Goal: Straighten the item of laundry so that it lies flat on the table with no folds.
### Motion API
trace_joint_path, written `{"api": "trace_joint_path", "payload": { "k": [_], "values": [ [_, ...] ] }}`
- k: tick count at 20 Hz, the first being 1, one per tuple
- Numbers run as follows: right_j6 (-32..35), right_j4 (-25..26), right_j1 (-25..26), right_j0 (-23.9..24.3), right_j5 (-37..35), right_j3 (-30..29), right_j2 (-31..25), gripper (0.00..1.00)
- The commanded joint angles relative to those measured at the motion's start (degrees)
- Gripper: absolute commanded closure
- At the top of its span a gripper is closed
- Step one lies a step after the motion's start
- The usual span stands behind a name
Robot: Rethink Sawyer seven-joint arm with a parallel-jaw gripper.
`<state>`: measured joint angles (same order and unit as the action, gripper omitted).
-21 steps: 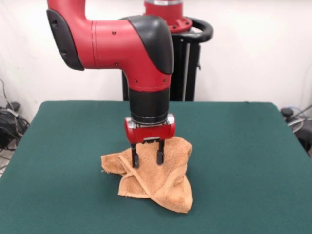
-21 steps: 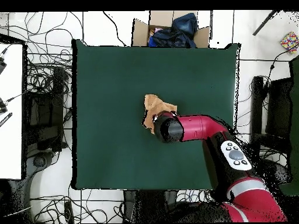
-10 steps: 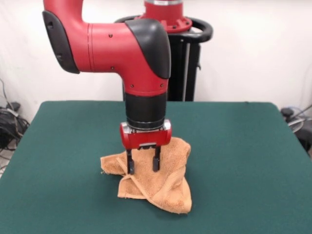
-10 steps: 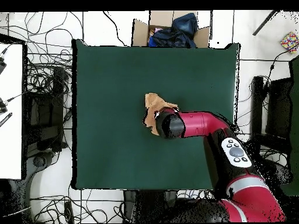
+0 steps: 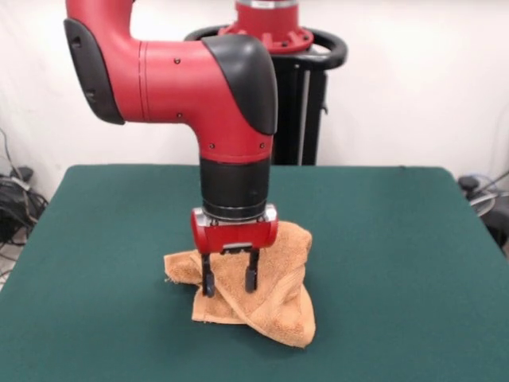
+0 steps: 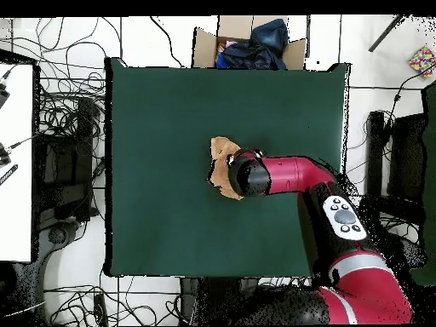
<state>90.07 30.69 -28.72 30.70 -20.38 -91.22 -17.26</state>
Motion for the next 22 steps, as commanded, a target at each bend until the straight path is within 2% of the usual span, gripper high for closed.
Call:
{"api": "trace_joint_path", "payload": {
  "k": [1, 10, 17, 22],
  "values": [
    [2.3, -0.8, 2.0, -2.5, -5.2, 6.5, -0.7, 0.0],
    [0.2, -0.4, 4.4, -1.6, -5.7, 10.1, -1.3, 0.0],
    [-1.5, 0.6, 5.6, 0.3, -5.0, 9.5, -1.6, 0.0],
    [-2.7, 0.7, 3.9, 1.7, -6.0, 7.8, -1.8, 0.0]
  ]
}}
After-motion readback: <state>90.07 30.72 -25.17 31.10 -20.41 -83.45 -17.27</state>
